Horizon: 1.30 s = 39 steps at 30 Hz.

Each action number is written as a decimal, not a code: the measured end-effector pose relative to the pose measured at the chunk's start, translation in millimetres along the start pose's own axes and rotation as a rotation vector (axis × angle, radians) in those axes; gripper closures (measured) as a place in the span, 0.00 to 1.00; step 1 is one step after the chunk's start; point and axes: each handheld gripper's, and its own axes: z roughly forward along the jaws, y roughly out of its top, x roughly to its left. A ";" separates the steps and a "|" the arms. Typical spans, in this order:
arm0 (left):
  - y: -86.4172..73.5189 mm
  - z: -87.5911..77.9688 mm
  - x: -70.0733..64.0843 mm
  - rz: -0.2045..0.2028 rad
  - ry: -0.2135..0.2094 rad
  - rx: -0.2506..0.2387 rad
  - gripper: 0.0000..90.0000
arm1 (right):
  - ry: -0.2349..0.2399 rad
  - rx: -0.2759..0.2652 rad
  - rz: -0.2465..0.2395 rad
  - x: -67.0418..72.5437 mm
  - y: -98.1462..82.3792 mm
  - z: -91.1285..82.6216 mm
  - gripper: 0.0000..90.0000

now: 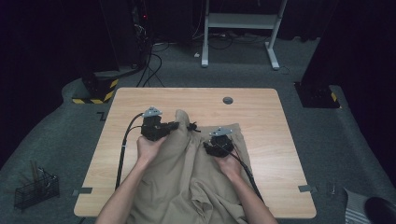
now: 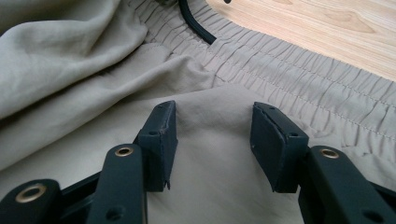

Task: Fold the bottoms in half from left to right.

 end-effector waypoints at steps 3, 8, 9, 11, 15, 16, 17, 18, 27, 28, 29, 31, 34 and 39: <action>5.2 2.5 -5.1 0.010 -0.018 -0.012 0.97 | 0.015 0.000 -0.016 4.5 5.7 6.2 0.57; 9.0 9.7 -10.8 0.018 -0.027 -0.011 0.97 | 0.035 0.000 -0.033 11.7 11.8 12.7 0.53; 9.0 10.2 -10.7 0.021 -0.024 -0.010 0.97 | 0.050 0.009 -0.037 11.2 11.2 10.9 0.50; 8.8 10.6 -9.7 0.017 -0.022 -0.009 0.97 | 0.051 -0.017 -0.025 9.6 8.5 0.9 0.51; 9.6 11.7 -9.2 0.015 -0.024 -0.011 0.97 | 0.006 -0.008 -0.042 -5.2 1.8 -21.2 0.48; 9.7 11.9 -9.6 0.014 -0.028 -0.015 0.97 | -0.018 0.006 -0.059 -9.9 -0.1 -23.4 0.48; 9.5 12.1 -10.1 0.011 -0.031 -0.016 0.97 | -0.036 0.014 -0.065 -15.2 -2.2 -24.9 0.47; 9.3 12.2 -10.6 0.012 -0.032 -0.016 0.97 | -0.034 0.026 -0.058 -22.3 -4.5 -26.1 0.46; 7.8 10.5 -11.2 0.013 -0.032 -0.011 0.97 | -0.048 0.037 -0.046 -55.9 -18.9 -47.2 0.41; 7.8 10.3 -11.0 0.013 -0.030 -0.011 0.97 | -0.054 0.043 -0.044 -57.9 -20.4 -47.1 0.41; 7.8 10.3 -10.6 0.015 -0.030 -0.012 0.97 | -0.056 0.060 -0.037 -61.0 -23.0 -46.2 0.40; 7.7 10.4 -10.2 0.008 -0.030 -0.012 0.97 | -0.044 0.084 -0.031 -63.1 -27.1 -43.0 0.39; 8.3 10.6 -10.3 0.007 -0.029 -0.013 0.97 | -0.028 0.053 -0.008 -64.4 -32.6 -41.3 0.39; 11.2 13.3 -14.4 0.012 -0.037 -0.008 0.97 | -0.008 0.011 0.015 -62.2 -36.1 -38.1 0.41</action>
